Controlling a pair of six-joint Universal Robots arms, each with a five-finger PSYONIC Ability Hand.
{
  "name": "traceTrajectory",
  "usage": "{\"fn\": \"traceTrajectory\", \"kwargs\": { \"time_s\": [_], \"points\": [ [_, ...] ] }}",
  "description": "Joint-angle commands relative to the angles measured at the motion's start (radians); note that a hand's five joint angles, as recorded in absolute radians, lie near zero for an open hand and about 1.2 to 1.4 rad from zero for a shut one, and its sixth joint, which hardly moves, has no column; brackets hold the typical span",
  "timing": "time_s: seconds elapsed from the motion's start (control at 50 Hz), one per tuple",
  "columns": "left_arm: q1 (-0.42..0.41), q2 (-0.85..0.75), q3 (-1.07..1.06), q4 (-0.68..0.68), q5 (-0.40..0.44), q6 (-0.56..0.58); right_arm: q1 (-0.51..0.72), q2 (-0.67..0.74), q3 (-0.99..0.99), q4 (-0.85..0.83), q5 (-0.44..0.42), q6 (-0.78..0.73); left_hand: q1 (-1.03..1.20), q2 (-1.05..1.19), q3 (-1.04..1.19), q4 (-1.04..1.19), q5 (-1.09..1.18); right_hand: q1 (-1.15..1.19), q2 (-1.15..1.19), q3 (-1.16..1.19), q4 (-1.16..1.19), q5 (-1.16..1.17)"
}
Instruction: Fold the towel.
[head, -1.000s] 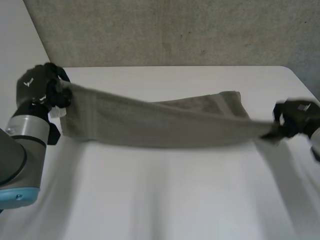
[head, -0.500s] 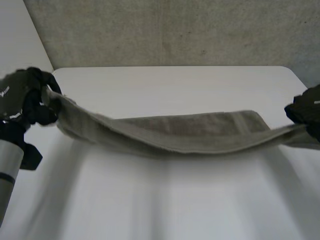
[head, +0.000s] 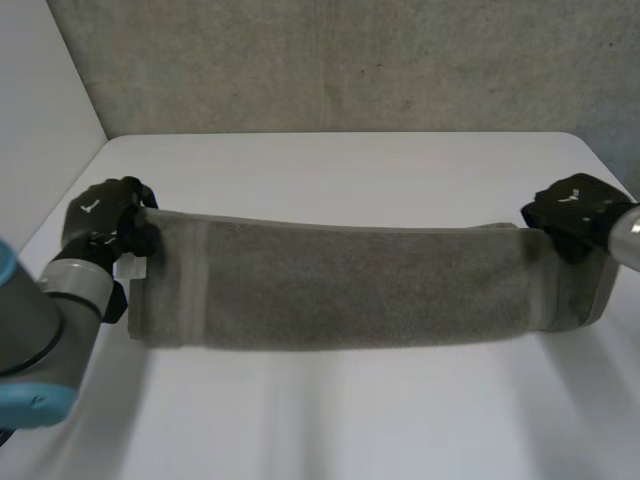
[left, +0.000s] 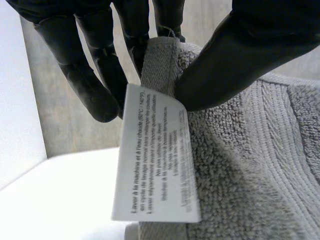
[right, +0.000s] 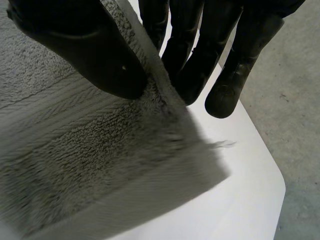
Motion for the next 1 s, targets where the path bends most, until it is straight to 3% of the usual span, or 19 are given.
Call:
{"fn": "traceTrajectory", "kwargs": {
  "time_s": [0.02,0.26,0.28,0.3,0.32,0.34,0.36,0.38,0.4,0.52,0.64,0.8,0.94,1.0],
  "points": [
    [-0.012,-0.217,0.182,-0.003,-0.059,0.039,0.065,0.185,-0.147,-0.117,0.062,0.021,-0.051,-0.095,-0.154,-0.111,-0.257,0.064,0.072,0.063,0.059,0.057],
    [-0.036,-0.403,0.397,-0.003,-0.099,0.044,0.134,0.375,-0.294,-0.419,0.127,0.125,-0.051,-0.095,-0.154,-0.111,-0.257,0.027,0.035,0.027,0.022,0.02],
    [-0.036,-0.414,0.409,-0.004,-0.109,0.042,0.138,0.393,-0.305,-0.433,0.13,0.125,-0.051,-0.095,-0.154,-0.111,-0.257,-0.302,-0.294,-0.302,-0.306,-0.309],
    [-0.036,-0.423,0.417,-0.003,-0.117,0.042,0.138,0.393,-0.305,-0.433,0.13,0.125,-0.051,-0.095,-0.154,-0.111,-0.257,-0.305,-0.297,-0.305,-0.31,-0.312],
    [-0.036,-0.423,0.417,-0.003,-0.117,0.042,0.144,0.41,-0.316,-0.439,0.133,0.127,-0.051,-0.095,-0.154,-0.111,-0.257,-0.77,-0.762,-0.77,-0.775,-0.777],
    [-0.036,-0.426,0.417,-0.003,-0.119,0.039,0.149,0.422,-0.325,-0.439,0.134,0.128,-0.324,-0.368,-0.427,-0.384,-0.53,-1.158,-1.15,-1.158,-1.163,-1.165],
    [-0.036,-0.424,0.417,-0.004,-0.122,0.042,0.149,0.422,-0.325,-0.439,0.134,0.128,-0.989,-1.033,-1.092,-1.049,-1.195,-1.158,-1.15,-1.158,-1.163,-1.165],
    [-0.036,-0.424,0.417,-0.004,-0.122,0.042,0.155,0.428,-0.328,-0.442,0.137,0.128,-0.996,-1.04,-1.099,-1.056,-1.202,-1.158,-1.15,-1.158,-1.163,-1.165],
    [-0.036,-0.421,0.419,-0.007,-0.123,0.041,0.157,0.425,-0.328,-0.442,0.142,0.133,-1.272,-1.316,-1.375,-1.332,-1.478,-1.158,-1.15,-1.158,-1.163,-1.165],
    [-0.049,-0.368,0.382,-0.007,-0.186,0.041,0.155,0.418,-0.324,-0.445,0.179,0.18,-1.26,-1.304,-1.363,-1.32,-1.466,-1.158,-1.15,-1.158,-1.163,-1.165],
    [-0.046,-0.248,0.304,-0.003,-0.252,0.039,0.143,0.287,-0.227,-0.424,0.228,0.289,-1.26,-1.304,-1.363,-1.32,-1.466,-1.158,-1.15,-1.158,-1.163,-1.165],
    [-0.043,-0.087,0.176,0.005,-0.244,0.035,0.109,0.019,0.101,-0.408,0.228,0.346,-1.257,-1.301,-1.36,-1.317,-1.463,-1.158,-1.15,-1.158,-1.163,-1.165],
    [-0.046,-0.009,0.11,0.003,-0.241,0.041,0.043,-0.059,0.254,-0.396,0.211,0.349,-1.254,-1.298,-1.357,-1.315,-1.46,-1.158,-1.15,-1.158,-1.163,-1.165],
    [-0.047,-0.01,0.08,0.005,-0.241,0.041,0.014,-0.061,0.299,-0.396,0.173,0.351,-1.251,-1.295,-1.354,-1.312,-1.457,-1.031,-1.023,-1.031,-1.035,-1.038]
  ]
}}
